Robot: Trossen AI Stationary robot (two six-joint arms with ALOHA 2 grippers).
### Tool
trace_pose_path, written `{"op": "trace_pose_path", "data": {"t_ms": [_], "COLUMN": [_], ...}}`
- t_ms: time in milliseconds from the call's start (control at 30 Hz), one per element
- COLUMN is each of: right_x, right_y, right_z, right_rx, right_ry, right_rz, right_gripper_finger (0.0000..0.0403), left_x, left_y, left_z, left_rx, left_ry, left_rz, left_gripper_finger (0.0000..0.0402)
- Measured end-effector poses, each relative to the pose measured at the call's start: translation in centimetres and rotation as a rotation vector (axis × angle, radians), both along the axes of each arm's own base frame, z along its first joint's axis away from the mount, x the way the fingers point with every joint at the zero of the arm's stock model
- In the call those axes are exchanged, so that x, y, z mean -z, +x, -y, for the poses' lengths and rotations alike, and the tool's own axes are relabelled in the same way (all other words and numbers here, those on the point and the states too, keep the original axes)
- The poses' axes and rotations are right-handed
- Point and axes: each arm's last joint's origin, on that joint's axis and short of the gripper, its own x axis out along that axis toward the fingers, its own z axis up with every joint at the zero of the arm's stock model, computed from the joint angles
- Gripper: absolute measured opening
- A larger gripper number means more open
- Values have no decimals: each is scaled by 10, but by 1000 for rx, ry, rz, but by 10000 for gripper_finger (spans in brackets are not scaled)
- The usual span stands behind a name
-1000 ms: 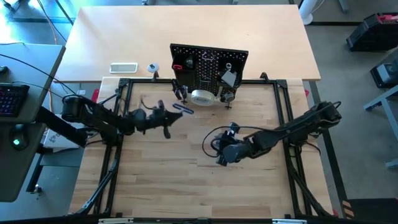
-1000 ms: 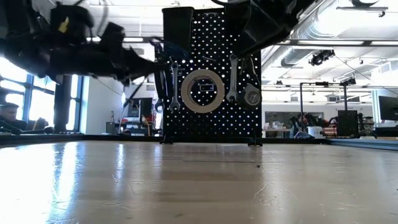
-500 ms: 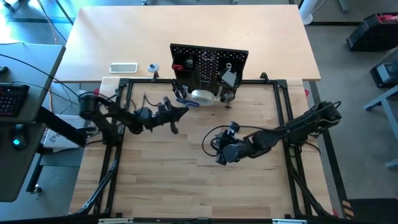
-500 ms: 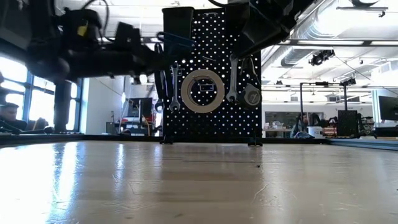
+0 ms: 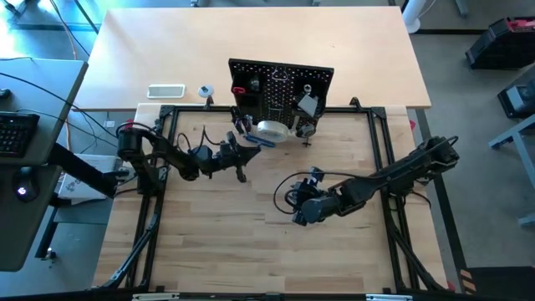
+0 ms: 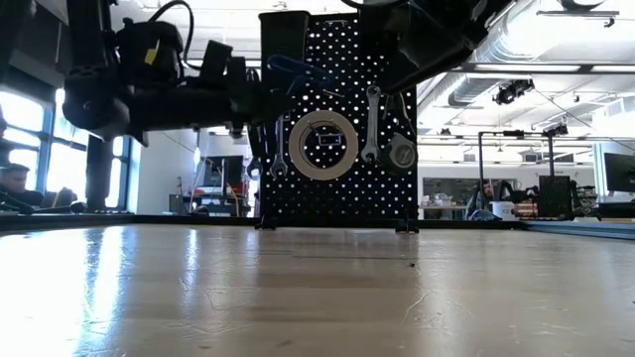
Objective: Hang tools onto peg board
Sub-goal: Hang the blue allen wrench on the pegboard
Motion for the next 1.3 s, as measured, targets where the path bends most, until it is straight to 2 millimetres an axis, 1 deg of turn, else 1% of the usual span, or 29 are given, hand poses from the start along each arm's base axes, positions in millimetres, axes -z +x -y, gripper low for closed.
{"op": "trace_pose_path", "data": {"t_ms": [300, 533, 633, 933, 1300], "right_x": [1, 1, 1, 0, 0], "right_y": [0, 1, 2, 3, 3], "right_z": [1, 7, 10, 9, 9], "right_rx": [0, 19, 26, 18, 19], "right_ry": [-9, -13, -14, -26, -24], "right_rz": [-11, -15, -16, -12, -11], "right_gripper_finger": [146, 146, 146, 146, 146], "left_x": [5, -3, -5, -2, 1], "left_y": [-22, -33, -36, -39, -45], "left_z": [-11, -19, -22, -32, -48], "left_rx": [-56, -73, -72, -87, -98], "left_ry": [-9, 13, 21, -4, -42], "left_rz": [-33, -11, -4, -24, -40], "left_gripper_finger": [0, 0, 0, 0, 0]}}
